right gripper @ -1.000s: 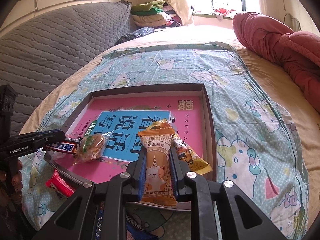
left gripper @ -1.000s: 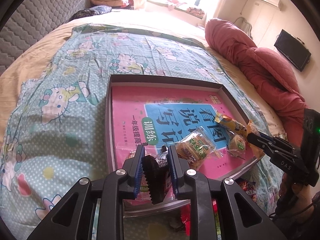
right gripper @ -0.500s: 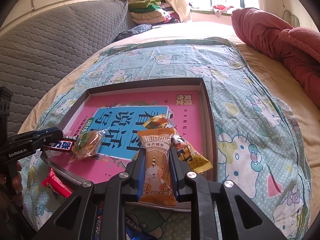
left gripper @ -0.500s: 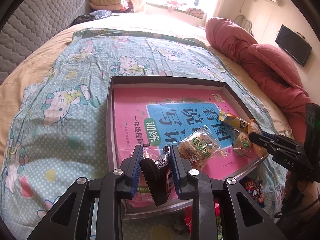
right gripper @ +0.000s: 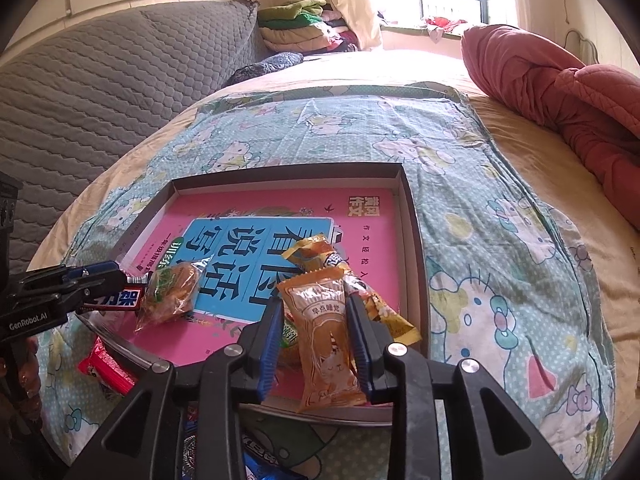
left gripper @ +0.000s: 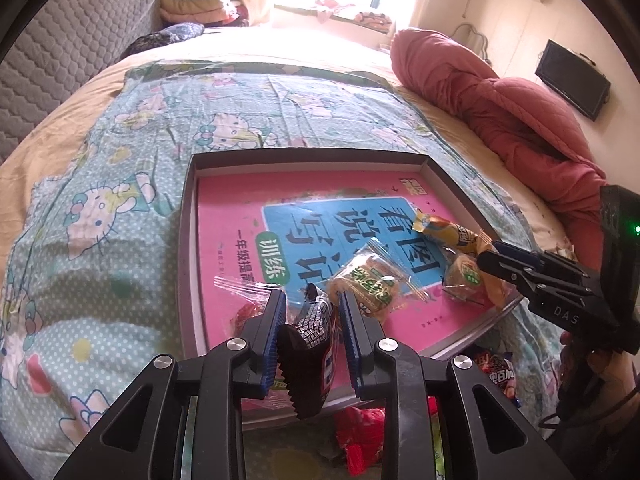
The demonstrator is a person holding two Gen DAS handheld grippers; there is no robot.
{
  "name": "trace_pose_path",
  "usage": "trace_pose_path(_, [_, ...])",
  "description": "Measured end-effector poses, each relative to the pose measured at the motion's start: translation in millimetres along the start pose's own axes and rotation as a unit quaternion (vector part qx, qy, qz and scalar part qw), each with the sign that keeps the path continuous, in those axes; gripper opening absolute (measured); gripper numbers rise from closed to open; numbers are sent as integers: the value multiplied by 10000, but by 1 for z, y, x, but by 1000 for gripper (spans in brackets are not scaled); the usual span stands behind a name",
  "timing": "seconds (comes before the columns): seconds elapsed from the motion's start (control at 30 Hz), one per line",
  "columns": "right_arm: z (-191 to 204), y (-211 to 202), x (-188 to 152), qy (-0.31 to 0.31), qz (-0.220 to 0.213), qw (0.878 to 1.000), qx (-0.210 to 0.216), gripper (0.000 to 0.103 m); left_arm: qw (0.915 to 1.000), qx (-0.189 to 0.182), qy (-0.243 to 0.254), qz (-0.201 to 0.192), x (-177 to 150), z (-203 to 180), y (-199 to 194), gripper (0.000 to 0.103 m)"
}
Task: Organize snacks
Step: 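Open the right tool to drop the pastry bag while the left tool releases the chocolate bar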
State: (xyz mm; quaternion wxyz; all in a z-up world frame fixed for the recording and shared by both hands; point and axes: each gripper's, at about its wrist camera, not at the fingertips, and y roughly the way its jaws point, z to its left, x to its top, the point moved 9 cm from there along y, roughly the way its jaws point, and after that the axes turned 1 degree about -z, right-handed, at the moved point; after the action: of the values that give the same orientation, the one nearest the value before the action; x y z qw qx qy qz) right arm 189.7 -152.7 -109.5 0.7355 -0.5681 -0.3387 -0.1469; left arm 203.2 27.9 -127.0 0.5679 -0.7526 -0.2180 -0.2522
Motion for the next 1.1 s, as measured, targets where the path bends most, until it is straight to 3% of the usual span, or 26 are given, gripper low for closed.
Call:
trace_pose_path(0.27, [-2, -6, 3, 174, -27, 9997, 145, 48, 9999, 41, 92, 0, -1, -3, 0, 28])
trace_pose_path(0.37, [-3, -7, 3, 190, -30, 9997, 152, 48, 9997, 210, 100, -42, 1, 3, 0, 29])
trace_pose_path(0.5, [-3, -7, 3, 194, -32, 9997, 162, 48, 9994, 331, -16, -96, 5, 13, -2, 49])
trace_pose_path(1.1, [-4, -8, 4, 234, -60, 9996, 164, 48, 9983, 530, -171, -171, 13, 25, -11, 61])
